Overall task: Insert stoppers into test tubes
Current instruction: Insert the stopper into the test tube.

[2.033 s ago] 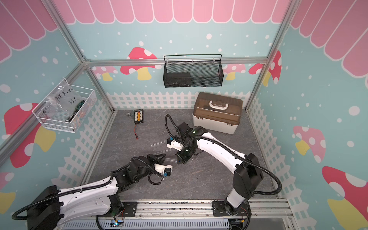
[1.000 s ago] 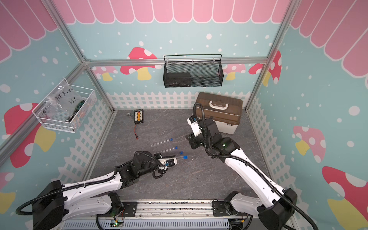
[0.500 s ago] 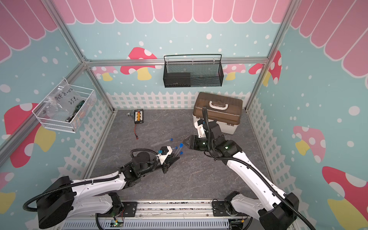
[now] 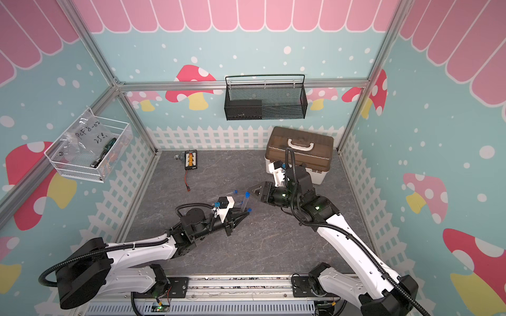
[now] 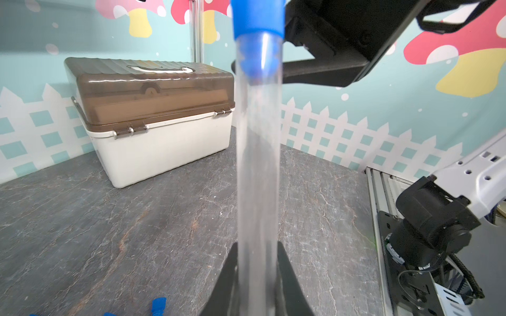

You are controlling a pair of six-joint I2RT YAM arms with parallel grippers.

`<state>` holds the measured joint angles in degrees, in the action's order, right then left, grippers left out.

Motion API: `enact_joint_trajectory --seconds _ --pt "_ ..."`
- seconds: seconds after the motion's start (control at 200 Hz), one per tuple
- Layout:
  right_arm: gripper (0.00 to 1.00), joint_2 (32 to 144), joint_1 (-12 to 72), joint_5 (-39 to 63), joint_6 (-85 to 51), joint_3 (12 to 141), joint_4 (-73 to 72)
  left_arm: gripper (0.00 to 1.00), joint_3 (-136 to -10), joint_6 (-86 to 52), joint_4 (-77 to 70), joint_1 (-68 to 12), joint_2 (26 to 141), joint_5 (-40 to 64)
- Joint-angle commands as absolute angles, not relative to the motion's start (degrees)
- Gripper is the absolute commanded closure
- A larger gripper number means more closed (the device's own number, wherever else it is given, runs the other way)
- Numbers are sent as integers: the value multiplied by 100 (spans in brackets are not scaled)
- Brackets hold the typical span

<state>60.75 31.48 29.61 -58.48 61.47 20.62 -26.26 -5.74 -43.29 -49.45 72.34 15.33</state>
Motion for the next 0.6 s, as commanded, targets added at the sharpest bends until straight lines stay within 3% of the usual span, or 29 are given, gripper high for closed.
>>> enact_joint_trajectory --seconds 0.0,0.235,0.595 --pt "60 6141 3123 3128 -6071 6065 1779 100 -2531 -725 -4622 -4896 7251 1678" --pt "69 6194 3125 3252 -6125 5947 1715 100 -2483 -815 -4832 -4874 7274 1673" --pt "73 6227 3128 3290 -6125 5706 1646 100 -2547 -1423 -5803 -4772 7380 1698"
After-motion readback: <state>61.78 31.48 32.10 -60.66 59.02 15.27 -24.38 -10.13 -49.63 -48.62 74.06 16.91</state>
